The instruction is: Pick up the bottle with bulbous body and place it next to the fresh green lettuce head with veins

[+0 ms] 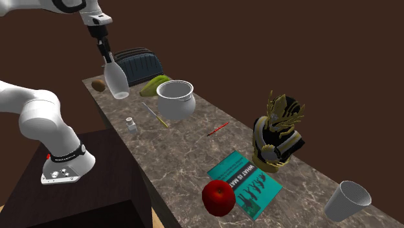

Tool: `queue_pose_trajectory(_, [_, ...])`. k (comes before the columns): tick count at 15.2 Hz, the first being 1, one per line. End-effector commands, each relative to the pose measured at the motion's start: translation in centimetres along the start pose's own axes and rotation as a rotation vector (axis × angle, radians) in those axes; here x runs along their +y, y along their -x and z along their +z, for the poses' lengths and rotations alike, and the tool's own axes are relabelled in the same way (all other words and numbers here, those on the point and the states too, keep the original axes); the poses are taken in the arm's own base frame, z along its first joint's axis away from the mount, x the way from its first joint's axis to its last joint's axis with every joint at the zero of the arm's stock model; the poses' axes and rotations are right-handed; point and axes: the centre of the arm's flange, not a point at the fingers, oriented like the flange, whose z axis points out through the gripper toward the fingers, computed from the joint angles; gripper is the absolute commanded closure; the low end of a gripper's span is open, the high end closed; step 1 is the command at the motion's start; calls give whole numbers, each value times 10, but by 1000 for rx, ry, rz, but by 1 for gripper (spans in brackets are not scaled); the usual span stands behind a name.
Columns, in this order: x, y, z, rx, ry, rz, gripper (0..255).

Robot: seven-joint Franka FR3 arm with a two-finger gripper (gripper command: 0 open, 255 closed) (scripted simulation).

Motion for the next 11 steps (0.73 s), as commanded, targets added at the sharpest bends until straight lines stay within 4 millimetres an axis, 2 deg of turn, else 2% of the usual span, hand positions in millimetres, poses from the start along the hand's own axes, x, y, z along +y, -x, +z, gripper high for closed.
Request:
queue_pose_trajectory(1, [-1, 1, 10, 1, 0, 0, 255])
queue_pose_trajectory(11, [-2, 4, 63, 1, 0, 0, 255])
